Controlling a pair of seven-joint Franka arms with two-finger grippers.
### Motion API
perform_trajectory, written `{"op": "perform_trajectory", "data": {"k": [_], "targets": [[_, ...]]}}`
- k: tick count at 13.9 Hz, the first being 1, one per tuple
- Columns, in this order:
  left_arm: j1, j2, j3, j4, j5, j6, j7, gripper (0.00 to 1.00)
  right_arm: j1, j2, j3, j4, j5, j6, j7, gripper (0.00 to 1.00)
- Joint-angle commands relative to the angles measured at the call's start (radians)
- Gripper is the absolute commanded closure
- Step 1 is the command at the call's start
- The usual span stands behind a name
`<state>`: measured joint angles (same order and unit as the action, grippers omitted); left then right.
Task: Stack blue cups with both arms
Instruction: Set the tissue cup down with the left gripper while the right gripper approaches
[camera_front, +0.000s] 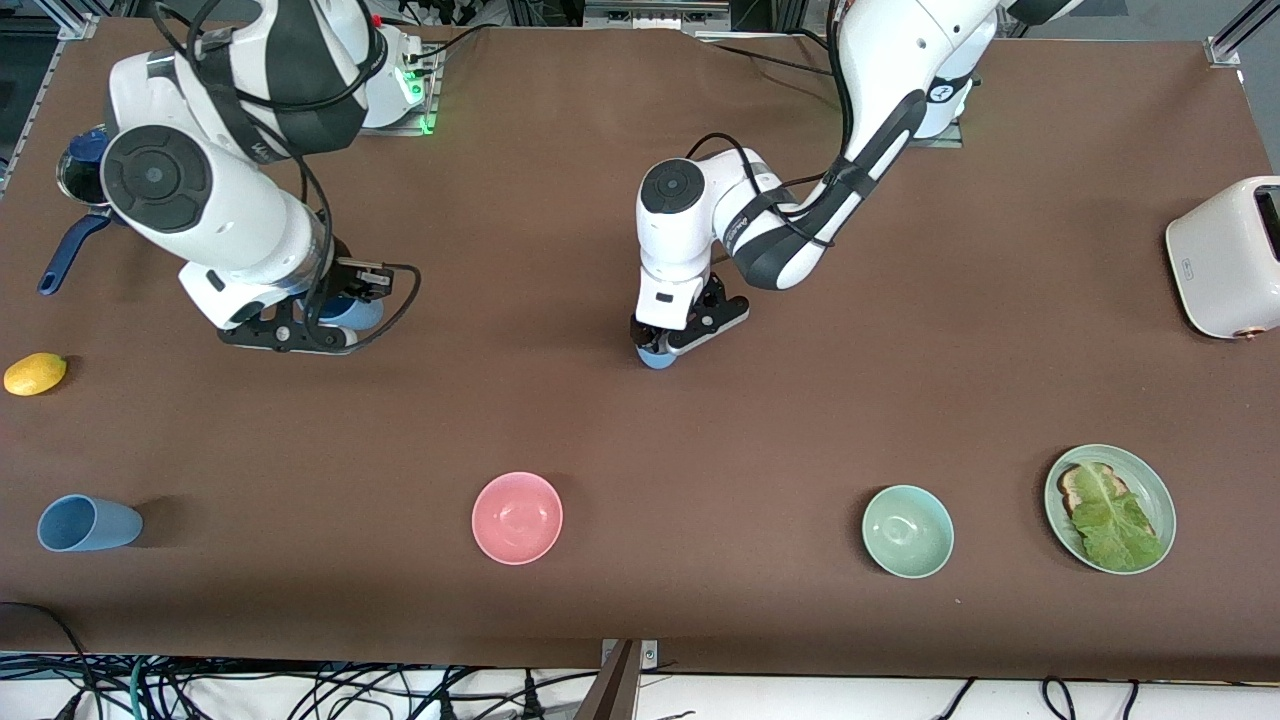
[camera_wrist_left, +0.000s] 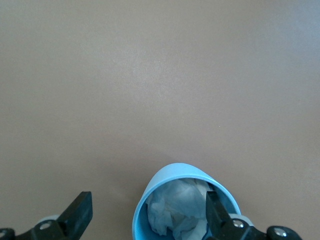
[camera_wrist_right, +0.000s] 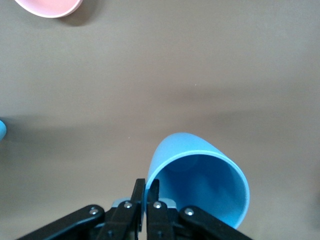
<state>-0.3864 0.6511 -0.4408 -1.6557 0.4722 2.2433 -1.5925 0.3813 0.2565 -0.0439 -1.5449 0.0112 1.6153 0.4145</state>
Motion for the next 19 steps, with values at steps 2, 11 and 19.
{"op": "perform_trajectory", "data": {"k": [2, 11, 19], "targets": [[-0.011, -0.063, 0.004, 0.014, 0.031, -0.105, 0.081, 0.0, 0.025, 0.009, -0.005, 0.034, 0.016, -0.028, 0.046, 1.0], [0.102, -0.284, -0.001, 0.011, -0.196, -0.327, 0.55, 0.0, 0.102, 0.027, -0.005, 0.037, 0.067, -0.011, 0.167, 1.0], [0.245, -0.363, 0.008, 0.011, -0.23, -0.38, 0.894, 0.0, 0.264, 0.179, -0.007, 0.202, 0.092, 0.06, 0.429, 1.0]]}}
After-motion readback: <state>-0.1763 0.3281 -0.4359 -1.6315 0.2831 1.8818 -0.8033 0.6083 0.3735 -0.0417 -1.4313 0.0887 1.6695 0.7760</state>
